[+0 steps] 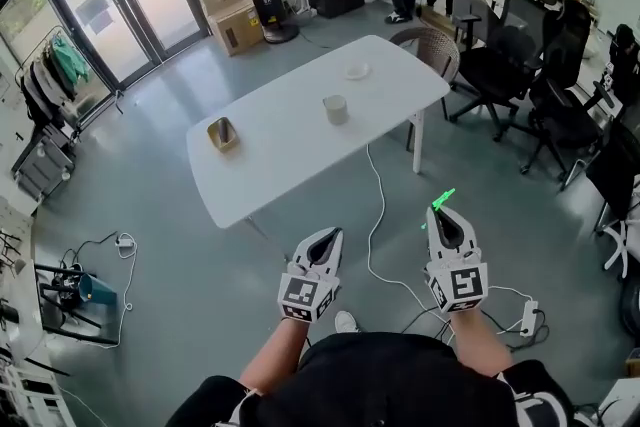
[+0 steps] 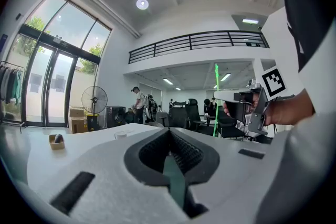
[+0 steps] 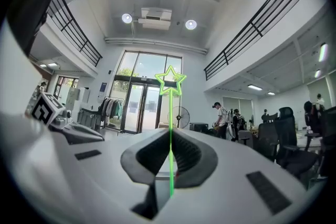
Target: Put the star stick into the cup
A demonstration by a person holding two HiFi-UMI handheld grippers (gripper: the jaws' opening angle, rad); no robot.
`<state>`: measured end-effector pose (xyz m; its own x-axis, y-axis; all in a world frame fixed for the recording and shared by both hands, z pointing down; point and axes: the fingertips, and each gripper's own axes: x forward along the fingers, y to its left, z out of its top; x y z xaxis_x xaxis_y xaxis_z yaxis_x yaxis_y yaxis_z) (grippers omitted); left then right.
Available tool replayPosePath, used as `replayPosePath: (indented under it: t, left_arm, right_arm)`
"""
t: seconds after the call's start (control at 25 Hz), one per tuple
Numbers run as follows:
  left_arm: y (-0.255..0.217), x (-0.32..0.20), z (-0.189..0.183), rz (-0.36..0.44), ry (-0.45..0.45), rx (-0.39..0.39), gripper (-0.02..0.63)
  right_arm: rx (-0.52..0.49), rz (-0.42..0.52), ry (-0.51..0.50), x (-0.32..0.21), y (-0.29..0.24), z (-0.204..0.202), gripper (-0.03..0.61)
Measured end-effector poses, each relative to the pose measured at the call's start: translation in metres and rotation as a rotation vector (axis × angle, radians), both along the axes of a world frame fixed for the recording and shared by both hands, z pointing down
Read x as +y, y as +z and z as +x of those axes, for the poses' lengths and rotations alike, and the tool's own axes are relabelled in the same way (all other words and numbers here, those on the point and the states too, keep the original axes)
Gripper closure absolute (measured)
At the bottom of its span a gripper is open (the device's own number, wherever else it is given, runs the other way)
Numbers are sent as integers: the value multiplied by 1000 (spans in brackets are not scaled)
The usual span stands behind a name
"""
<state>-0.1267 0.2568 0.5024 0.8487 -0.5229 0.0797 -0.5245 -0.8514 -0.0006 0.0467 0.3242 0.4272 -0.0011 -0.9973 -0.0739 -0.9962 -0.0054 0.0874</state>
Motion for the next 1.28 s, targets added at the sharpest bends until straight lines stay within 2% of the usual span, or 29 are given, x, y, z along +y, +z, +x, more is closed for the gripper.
replayPosePath:
  t: [0.16,0.36,0.6,0.92,1.28]
  left_arm:
    - [0,-24,-19,-20,25,2,601]
    - [-5,-63,-41,0,22,-5,601]
    - [14,-74,-49,-44,27,1,601]
    - [22,-115,-34,-61,8,-11,601]
    - [18,-187,20,2,-1,-59,601]
  right_arm:
    - [16,-16,-6,-29,4,-23,566]
    - [13,-23,-6,-63,4,-46,566]
    - [21,-63,-35,-88,19,-63,566]
    - [-29,-79,-24,-134,34,-37,566]
    - [-66,-72,-40,-210,43,19,566]
